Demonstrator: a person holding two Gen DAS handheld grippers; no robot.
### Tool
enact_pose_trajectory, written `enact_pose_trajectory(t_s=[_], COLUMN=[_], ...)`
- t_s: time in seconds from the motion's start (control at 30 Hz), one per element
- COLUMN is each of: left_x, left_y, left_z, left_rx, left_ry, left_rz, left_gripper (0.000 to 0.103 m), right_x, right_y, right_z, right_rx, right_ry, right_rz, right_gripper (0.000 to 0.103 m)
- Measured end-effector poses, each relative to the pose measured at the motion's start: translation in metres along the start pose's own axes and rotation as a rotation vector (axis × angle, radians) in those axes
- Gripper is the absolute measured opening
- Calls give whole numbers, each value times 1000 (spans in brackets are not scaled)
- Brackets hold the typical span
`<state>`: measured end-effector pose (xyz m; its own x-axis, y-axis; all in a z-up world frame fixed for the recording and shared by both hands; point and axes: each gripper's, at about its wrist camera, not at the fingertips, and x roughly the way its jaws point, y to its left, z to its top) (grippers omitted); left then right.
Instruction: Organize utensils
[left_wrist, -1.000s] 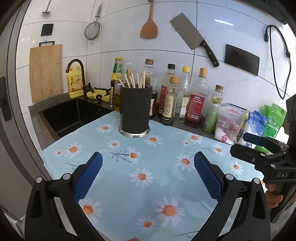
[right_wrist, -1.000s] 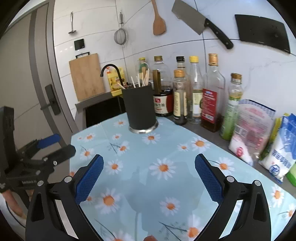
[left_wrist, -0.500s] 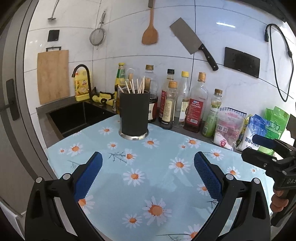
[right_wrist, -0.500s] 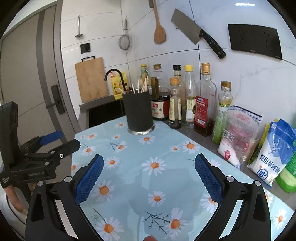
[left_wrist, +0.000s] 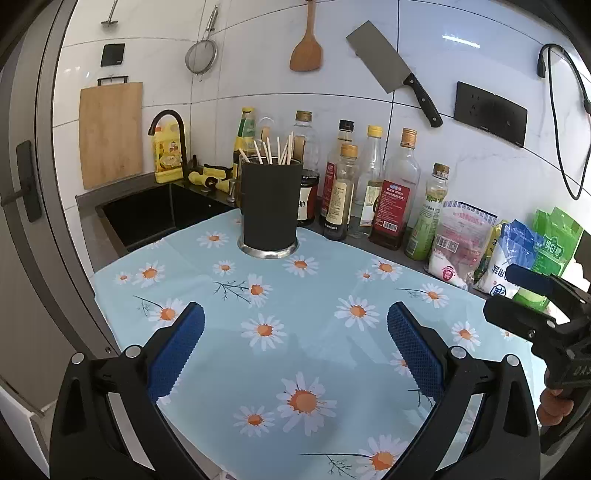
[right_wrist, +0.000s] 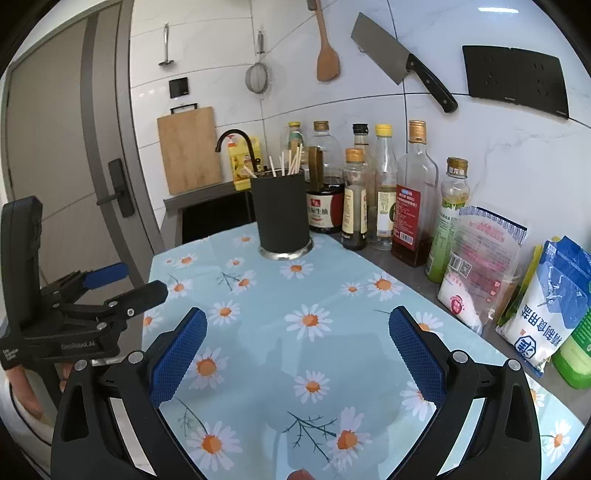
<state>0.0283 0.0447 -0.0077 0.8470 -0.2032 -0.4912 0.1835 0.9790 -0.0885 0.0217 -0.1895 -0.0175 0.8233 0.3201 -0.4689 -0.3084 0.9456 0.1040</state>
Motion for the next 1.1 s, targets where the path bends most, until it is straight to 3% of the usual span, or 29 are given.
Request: enact_pose_trajectory(t_s=[0.2,1.1], left_x=[6,10], left_y=[0,0], left_z=[1,4], left_rx=[7,36], left_ry=[31,34], left_rz=[0,15], left_gripper=[97,97], right_x=[-3,-10], right_y=[-1,-5], right_z=[1,-5], right_rx=[6,19], right_ry=[-14,-17], right_rz=[1,-19], right_gripper=[95,95])
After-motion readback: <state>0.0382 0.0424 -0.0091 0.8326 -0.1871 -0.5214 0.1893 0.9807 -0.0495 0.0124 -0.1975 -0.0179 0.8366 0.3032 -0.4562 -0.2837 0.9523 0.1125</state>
